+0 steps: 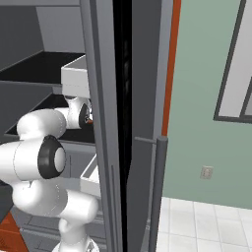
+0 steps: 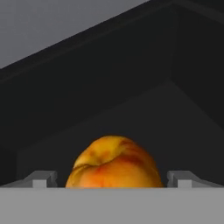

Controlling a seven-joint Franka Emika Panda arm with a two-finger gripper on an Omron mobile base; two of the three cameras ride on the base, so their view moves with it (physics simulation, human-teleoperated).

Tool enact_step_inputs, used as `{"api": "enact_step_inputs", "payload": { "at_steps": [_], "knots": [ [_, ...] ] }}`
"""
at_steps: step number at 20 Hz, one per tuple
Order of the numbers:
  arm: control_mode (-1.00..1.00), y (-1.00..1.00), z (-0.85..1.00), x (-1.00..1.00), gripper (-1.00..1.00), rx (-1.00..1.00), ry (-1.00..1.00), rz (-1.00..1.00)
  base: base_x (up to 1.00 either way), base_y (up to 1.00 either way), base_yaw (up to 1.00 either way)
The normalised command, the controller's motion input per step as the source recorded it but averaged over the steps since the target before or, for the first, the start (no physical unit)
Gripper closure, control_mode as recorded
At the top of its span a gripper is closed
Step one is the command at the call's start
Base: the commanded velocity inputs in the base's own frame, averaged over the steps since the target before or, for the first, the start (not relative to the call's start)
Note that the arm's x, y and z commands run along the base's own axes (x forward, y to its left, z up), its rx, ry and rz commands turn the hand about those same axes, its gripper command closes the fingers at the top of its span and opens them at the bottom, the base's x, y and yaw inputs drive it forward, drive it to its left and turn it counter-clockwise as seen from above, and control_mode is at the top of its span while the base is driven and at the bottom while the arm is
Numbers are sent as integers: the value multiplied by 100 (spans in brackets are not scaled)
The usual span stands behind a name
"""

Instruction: Pick the banana and peach from the fridge and place them inside the tupperware on the counter.

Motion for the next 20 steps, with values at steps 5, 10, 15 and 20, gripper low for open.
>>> {"api": "enact_step_inputs", "payload": {
  "at_steps": [5, 10, 15, 20],
  "knots": [
    [-100, 1, -21, 10, -100, 0, 0, 0, 0, 0, 0],
    [-100, 5, -28, 5, 100, 0, 0, 1, 0, 0, 0],
    [-100, 12, -32, -16, 100, -5, 4, 1, 0, 0, 0],
    [-100, 12, -26, -62, 100, -4, -13, 0, 0, 0, 0]
  ]
}}
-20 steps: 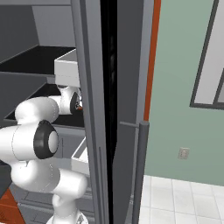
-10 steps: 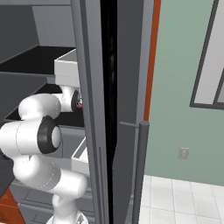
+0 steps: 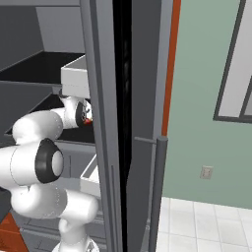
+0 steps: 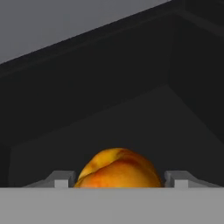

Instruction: Pick the banana and peach from the fridge and place them inside the tupperware on the counter.

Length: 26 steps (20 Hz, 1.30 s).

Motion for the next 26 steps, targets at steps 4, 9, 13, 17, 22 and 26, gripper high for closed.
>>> {"api": "enact_step_inputs", "payload": {
  "at_steps": [4, 9, 13, 17, 22, 26],
  "knots": [
    [-100, 5, -12, -97, 100, 1, -26, -2, 0, 0, 0],
    [-100, 0, 53, -86, 100, 22, -4, -2, 0, 0, 0],
    [-100, 0, 79, -80, 100, 29, 6, 0, 0, 0, 0],
    [-100, 0, 74, -86, 100, 17, 8, 0, 0, 0, 0],
    [-100, 0, 69, -86, 100, 0, 20, 0, 0, 0, 0],
    [-100, 0, 62, -84, 100, 0, 39, 1, 0, 0, 0]
  ]
}}
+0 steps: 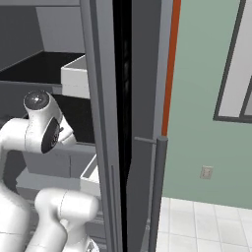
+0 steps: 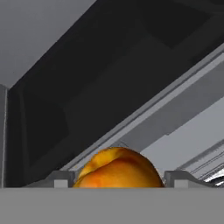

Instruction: Pick the banana and peach from the fridge and place them inside the tupperware on the counter.

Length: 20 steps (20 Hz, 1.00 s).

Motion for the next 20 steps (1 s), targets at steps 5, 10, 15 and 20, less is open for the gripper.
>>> {"api": "enact_step_inputs", "payload": {
  "at_steps": [5, 10, 15, 20],
  "knots": [
    [-100, -4, 56, -72, 100, 0, 37, 0, 0, 0, 0],
    [-100, -12, 22, -61, 100, 0, 3, 0, 0, 0, 0],
    [-100, -2, -8, -70, 100, 0, -6, 0, 0, 0, 0],
    [100, 0, -2, -74, 100, 1, -14, -4, -20, 0, -2]
  ]
}}
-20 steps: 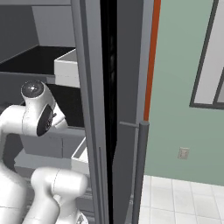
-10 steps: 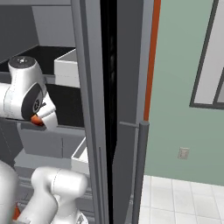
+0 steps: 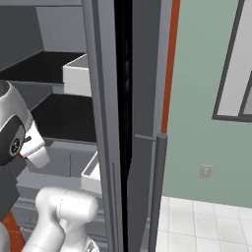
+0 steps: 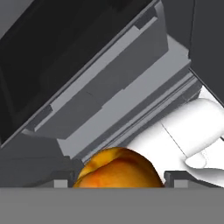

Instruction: Pick the banana and peach from the fridge and place them inside the tupperware on the counter.

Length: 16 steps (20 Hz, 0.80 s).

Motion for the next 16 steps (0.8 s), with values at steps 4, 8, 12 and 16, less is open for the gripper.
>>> {"api": "enact_step_inputs", "payload": {
  "at_steps": [4, 8, 12, 16],
  "knots": [
    [100, 0, 0, 0, 100, 0, 0, 0, -100, 0, -10],
    [100, 0, 0, 0, 100, 0, 0, 0, -100, 5, -1],
    [100, 0, 0, 0, 100, 0, 0, 0, -100, 20, 0],
    [100, 0, 0, 0, 100, 0, 0, 0, -91, 31, 10]
  ]
}}
